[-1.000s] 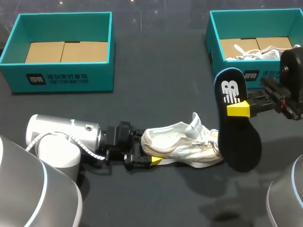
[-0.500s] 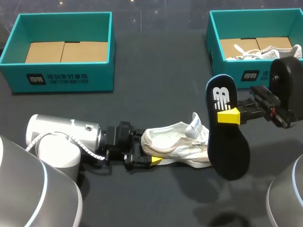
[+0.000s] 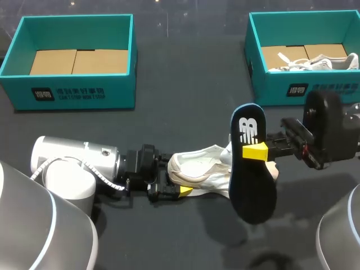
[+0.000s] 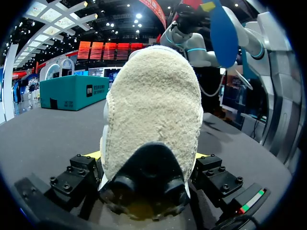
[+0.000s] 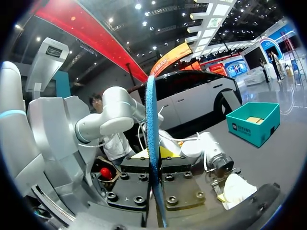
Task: Take the shoe out of the shoebox, open the shoe tongue, remove and reinsert the insole, then place the shoe into the shoebox
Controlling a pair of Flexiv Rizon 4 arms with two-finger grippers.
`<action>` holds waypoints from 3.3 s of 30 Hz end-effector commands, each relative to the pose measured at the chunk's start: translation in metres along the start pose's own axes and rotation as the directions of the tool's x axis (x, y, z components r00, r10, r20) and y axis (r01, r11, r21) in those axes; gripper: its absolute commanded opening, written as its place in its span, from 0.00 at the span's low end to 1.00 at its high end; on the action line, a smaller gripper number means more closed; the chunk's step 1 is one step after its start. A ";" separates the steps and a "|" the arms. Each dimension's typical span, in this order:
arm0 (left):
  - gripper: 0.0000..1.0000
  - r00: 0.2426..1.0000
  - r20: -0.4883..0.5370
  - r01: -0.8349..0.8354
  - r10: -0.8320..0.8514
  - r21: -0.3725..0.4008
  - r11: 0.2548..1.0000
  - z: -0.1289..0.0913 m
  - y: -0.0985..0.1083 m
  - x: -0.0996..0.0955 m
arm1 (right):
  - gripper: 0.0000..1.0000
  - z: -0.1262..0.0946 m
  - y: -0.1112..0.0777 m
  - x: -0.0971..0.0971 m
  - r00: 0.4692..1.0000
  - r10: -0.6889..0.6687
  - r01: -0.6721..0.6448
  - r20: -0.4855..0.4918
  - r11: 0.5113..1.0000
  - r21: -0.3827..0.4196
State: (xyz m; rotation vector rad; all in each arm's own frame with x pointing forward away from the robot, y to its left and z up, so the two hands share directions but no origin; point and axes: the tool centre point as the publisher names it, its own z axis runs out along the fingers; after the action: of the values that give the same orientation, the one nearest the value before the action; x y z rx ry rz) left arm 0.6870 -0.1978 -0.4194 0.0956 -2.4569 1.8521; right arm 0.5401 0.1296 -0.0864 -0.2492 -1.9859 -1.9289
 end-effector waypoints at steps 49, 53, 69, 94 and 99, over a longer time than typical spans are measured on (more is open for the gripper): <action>1.00 0.997 0.060 -0.030 0.051 -0.312 0.950 -0.057 -0.007 -0.005 | 0.00 0.002 -0.011 0.011 0.981 0.052 -0.050 0.187 0.999 -0.015; 1.00 0.997 0.035 -0.047 0.070 -0.452 0.891 -0.074 -0.012 -0.008 | 0.00 0.002 -0.011 0.011 0.981 0.052 -0.050 0.187 0.999 -0.015; 1.00 0.997 0.031 -0.046 0.068 -0.464 0.884 -0.074 -0.016 -0.010 | 0.00 0.002 -0.011 0.011 0.981 0.052 -0.050 0.187 0.999 -0.015; 1.00 0.988 -0.052 -0.146 0.148 -0.650 0.746 -0.073 -0.046 -0.011 | 0.00 0.002 -0.011 0.011 0.981 0.052 -0.050 0.187 0.999 -0.015; 1.00 0.989 -0.057 -0.133 0.133 -0.721 0.680 -0.073 -0.060 -0.009 | 0.00 0.002 -0.011 0.011 0.981 0.052 -0.050 0.187 0.999 -0.015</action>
State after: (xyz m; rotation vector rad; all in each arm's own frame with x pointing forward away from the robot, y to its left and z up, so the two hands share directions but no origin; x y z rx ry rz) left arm 0.7022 -0.1400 -0.3542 -0.1341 -3.0201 0.8814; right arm 0.5335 0.1311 -0.0955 -0.3784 -1.9961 -1.9274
